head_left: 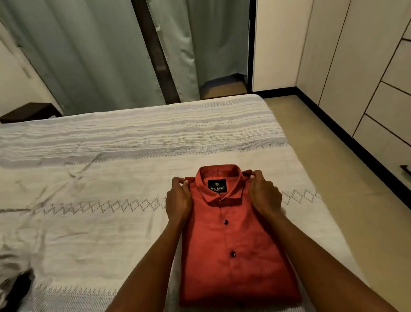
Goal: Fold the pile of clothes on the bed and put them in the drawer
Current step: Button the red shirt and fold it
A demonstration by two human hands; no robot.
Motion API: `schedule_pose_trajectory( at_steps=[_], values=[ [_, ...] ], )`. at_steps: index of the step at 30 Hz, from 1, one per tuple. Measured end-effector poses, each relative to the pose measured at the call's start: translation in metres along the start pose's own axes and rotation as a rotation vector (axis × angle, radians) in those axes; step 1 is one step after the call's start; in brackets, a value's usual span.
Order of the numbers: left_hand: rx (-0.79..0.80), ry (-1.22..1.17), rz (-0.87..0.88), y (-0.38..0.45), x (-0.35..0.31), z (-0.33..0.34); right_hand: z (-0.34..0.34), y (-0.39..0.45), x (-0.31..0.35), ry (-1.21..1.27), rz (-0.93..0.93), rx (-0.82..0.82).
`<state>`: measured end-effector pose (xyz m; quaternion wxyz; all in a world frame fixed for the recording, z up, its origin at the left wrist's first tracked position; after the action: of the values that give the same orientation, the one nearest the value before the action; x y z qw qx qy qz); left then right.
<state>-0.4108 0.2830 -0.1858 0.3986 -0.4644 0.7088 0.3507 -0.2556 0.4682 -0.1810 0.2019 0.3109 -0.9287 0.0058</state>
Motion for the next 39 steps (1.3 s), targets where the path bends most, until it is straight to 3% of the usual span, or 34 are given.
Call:
schedule_pose_trajectory(
  at_steps=[5, 11, 17, 23, 29, 34, 39],
  values=[
    [-0.004, 0.092, -0.033, 0.033, 0.015, 0.02, 0.022, 0.029, -0.004, -0.185, 0.023, -0.016],
    [-0.006, 0.01, -0.112, 0.023, 0.021, 0.008, 0.026, 0.018, -0.016, -0.091, 0.11, 0.019],
    [0.15, -0.015, -0.301, -0.06, 0.009, -0.033, -0.015, -0.063, -0.041, -0.101, 0.146, 0.196],
    [0.249, -0.029, -0.369, -0.149, 0.017, -0.069, -0.058, -0.14, -0.074, 0.158, 0.204, 0.419],
    [0.317, 0.028, -0.376, -0.205, 0.001, -0.093, -0.055, -0.195, -0.087, 0.21, 0.163, 0.574],
    [0.338, -0.081, -0.442, -0.238, 0.0, -0.114, -0.081, -0.246, -0.079, 0.241, 0.174, 0.556],
    [0.38, -0.16, -0.533, -0.286, 0.002, -0.138, -0.114, -0.292, -0.083, 0.298, 0.308, 0.646]
  ],
)
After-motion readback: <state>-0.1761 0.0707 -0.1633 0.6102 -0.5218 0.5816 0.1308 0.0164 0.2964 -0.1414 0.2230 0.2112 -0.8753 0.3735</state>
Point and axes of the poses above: each hand's wrist, its own y-axis towards the middle knuckle, its own z-axis out of the palm, x = y × z, the point moved 1 cm from there along y, towards the middle knuckle, and after that the axes turned 13 degrees about -y, right-handed, at the moved point
